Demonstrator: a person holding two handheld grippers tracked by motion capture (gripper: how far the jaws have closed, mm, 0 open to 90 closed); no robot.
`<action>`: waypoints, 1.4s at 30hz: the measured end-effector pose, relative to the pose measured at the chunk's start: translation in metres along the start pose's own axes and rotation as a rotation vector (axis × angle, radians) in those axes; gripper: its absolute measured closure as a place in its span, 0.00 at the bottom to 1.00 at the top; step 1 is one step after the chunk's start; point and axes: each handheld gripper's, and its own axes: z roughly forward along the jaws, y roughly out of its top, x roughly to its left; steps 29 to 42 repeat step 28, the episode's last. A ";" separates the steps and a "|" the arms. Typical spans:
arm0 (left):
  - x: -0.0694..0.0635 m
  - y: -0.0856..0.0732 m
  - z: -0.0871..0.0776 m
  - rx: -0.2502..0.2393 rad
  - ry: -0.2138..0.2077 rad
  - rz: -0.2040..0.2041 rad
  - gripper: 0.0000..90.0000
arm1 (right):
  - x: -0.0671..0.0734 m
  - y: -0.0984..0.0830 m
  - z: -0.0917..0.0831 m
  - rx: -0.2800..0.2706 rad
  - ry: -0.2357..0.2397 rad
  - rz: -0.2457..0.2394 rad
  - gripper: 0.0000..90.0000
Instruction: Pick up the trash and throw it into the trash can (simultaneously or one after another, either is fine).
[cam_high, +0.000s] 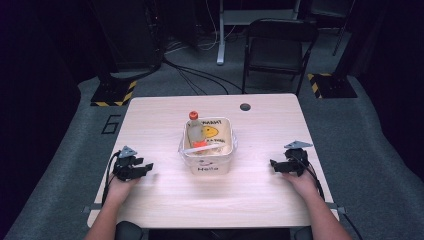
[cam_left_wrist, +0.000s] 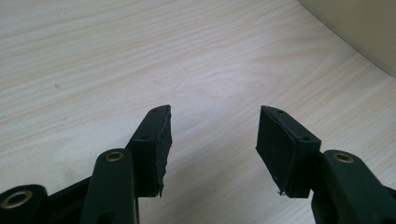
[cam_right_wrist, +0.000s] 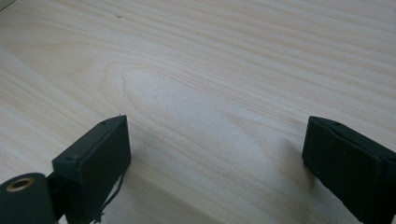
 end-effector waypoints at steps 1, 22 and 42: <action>0.000 -0.002 0.001 0.002 0.003 -0.005 0.50 | 0.000 0.000 0.000 0.000 0.000 0.000 0.08; 0.013 -0.016 0.010 -0.014 0.065 0.016 0.41 | 0.010 -0.004 -0.004 0.009 -0.097 0.091 0.04; 0.017 -0.018 0.013 -0.049 0.066 0.009 0.36 | 0.011 -0.005 -0.004 0.010 -0.102 0.097 0.03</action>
